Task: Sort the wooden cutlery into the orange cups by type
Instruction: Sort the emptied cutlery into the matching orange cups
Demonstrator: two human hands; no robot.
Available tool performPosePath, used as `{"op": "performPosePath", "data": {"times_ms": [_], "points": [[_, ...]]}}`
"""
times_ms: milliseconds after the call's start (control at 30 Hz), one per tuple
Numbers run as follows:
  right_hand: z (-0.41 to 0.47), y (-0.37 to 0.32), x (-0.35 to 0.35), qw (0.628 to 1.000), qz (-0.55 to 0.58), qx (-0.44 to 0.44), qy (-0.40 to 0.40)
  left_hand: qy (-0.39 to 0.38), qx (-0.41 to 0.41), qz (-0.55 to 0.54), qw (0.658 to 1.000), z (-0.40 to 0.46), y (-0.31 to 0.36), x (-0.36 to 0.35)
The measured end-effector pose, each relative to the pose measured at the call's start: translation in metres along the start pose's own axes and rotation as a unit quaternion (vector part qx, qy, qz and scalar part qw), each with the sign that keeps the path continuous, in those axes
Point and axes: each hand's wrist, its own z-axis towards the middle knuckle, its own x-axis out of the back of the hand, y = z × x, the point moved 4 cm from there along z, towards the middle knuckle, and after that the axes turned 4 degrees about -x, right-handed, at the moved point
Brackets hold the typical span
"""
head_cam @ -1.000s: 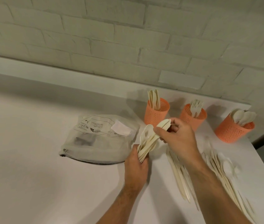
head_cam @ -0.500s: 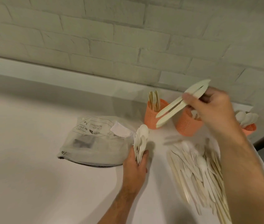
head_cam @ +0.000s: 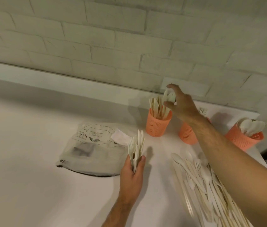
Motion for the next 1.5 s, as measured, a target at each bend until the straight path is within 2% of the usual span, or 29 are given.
{"op": "performPosePath", "data": {"times_ms": [100,133,200,267,300,400,433,467,600,700,767,867,967,1033,1100,1167,1267,1333,1400,1433,1500], "points": [[-0.003,0.009,-0.016,0.99,-0.12,-0.031,-0.062,0.004,0.022,-0.012,1.0,0.001,-0.001,0.002],[-0.006,0.007,-0.016,0.99,-0.13,-0.034,-0.052,0.005,0.024,-0.012,1.0,0.001,-0.002,0.002],[-0.019,-0.007,-0.009,0.994,-0.11,-0.014,0.02,0.003,0.018,-0.015,1.0,0.002,-0.004,0.003],[-0.04,-0.025,-0.003,0.996,-0.038,0.037,0.067,-0.005,0.014,-0.027,1.0,0.003,-0.003,0.004],[-0.052,-0.034,-0.004,0.998,0.019,0.052,0.039,-0.01,0.016,-0.031,0.999,0.003,-0.001,0.004],[-0.102,-0.048,-0.032,0.972,0.14,0.004,-0.187,-0.013,0.027,-0.019,0.999,0.003,0.0,0.003],[-0.115,-0.046,-0.043,0.964,0.142,-0.018,-0.223,-0.016,0.029,-0.03,0.999,0.002,0.003,0.002],[-0.125,-0.043,-0.053,0.962,0.151,-0.04,-0.225,-0.019,0.022,-0.037,0.999,0.001,0.003,0.001],[-0.145,-0.023,-0.072,0.936,0.282,-0.126,-0.17,-0.038,0.004,-0.032,0.999,0.0,0.006,-0.001],[-0.148,-0.015,-0.068,0.928,0.316,-0.133,-0.147,-0.017,0.031,-0.029,0.999,0.001,-0.003,0.002],[-0.141,-0.018,-0.056,0.934,0.321,-0.125,-0.095,-0.013,0.045,-0.038,0.998,0.0,-0.005,0.003],[-0.117,-0.029,-0.013,0.943,0.324,-0.071,0.04,-0.015,0.045,-0.041,0.998,0.0,-0.004,0.002],[-0.083,-0.035,0.04,0.949,0.23,0.035,0.214,-0.005,0.041,-0.038,0.998,-0.001,-0.001,0.002],[-0.056,-0.034,0.057,0.939,0.198,0.078,0.27,-0.007,0.04,-0.037,0.998,0.0,-0.001,0.002],[-0.03,-0.026,0.054,0.944,0.159,0.083,0.278,-0.014,0.038,-0.04,0.998,0.0,-0.001,0.001],[-0.01,-0.014,0.038,0.96,0.109,0.076,0.247,-0.016,0.038,-0.04,0.998,0.001,-0.001,0.0],[0.001,0.005,0.006,0.99,0.043,0.032,0.13,-0.019,0.035,-0.034,0.999,0.001,0.002,0.0],[-0.005,0.004,-0.002,0.992,-0.026,0.033,0.12,-0.021,0.038,-0.039,0.998,0.001,0.003,-0.001],[-0.019,-0.016,0.0,0.988,-0.029,0.087,0.127,-0.029,0.036,-0.039,0.998,0.001,0.005,-0.001],[-0.027,-0.031,0.0,0.99,-0.002,0.117,0.073,-0.032,0.039,-0.038,0.998,0.001,0.005,-0.001],[-0.051,-0.063,-0.013,0.978,0.044,0.128,-0.156,-0.036,0.042,-0.035,0.998,0.001,0.005,-0.002]]}}
